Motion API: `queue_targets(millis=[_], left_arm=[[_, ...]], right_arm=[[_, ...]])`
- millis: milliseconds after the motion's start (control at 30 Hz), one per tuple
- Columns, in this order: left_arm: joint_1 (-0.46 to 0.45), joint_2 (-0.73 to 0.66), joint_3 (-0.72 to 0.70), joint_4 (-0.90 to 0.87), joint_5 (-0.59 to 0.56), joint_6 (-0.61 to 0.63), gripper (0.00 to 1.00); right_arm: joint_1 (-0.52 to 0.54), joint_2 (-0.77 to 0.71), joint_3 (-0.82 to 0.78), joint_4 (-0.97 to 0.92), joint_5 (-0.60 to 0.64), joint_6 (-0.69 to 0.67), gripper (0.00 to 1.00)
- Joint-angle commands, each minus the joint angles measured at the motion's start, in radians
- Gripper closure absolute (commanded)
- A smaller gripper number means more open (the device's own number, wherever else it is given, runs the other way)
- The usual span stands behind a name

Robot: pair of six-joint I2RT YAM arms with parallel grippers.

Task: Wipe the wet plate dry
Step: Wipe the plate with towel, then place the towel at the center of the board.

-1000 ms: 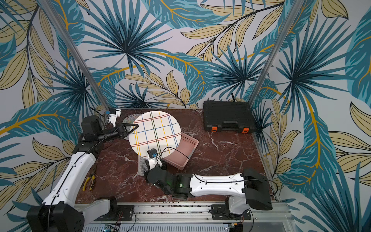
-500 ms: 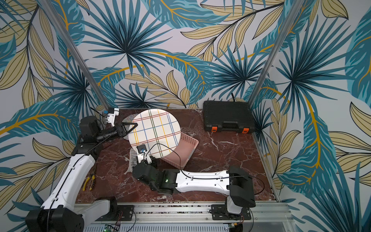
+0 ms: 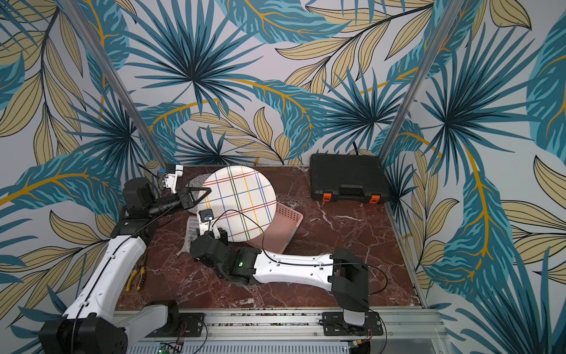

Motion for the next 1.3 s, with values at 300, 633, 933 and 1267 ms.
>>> queue_targets(millis=[300, 633, 933, 1267], left_arm=[[0.012, -0.027, -0.036, -0.048, 0.050, 0.083, 1.00], [0.027, -0.033, -0.041, -0.048, 0.033, 0.084, 1.00], [0.043, -0.044, -0.044, -0.044, 0.027, 0.083, 1.00], [0.070, -0.082, -0.043, -0.059, 0.002, 0.101, 1.00]], right_arm=[[-0.087, -0.017, 0.105, 0.190, 0.123, -0.039, 1.00], [-0.101, -0.241, -0.103, 0.159, 0.078, 0.022, 1.00], [-0.113, -0.512, -0.336, -0.007, 0.037, 0.138, 1.00], [-0.326, -0.948, -0.590, -0.683, 0.211, 0.423, 1.00]])
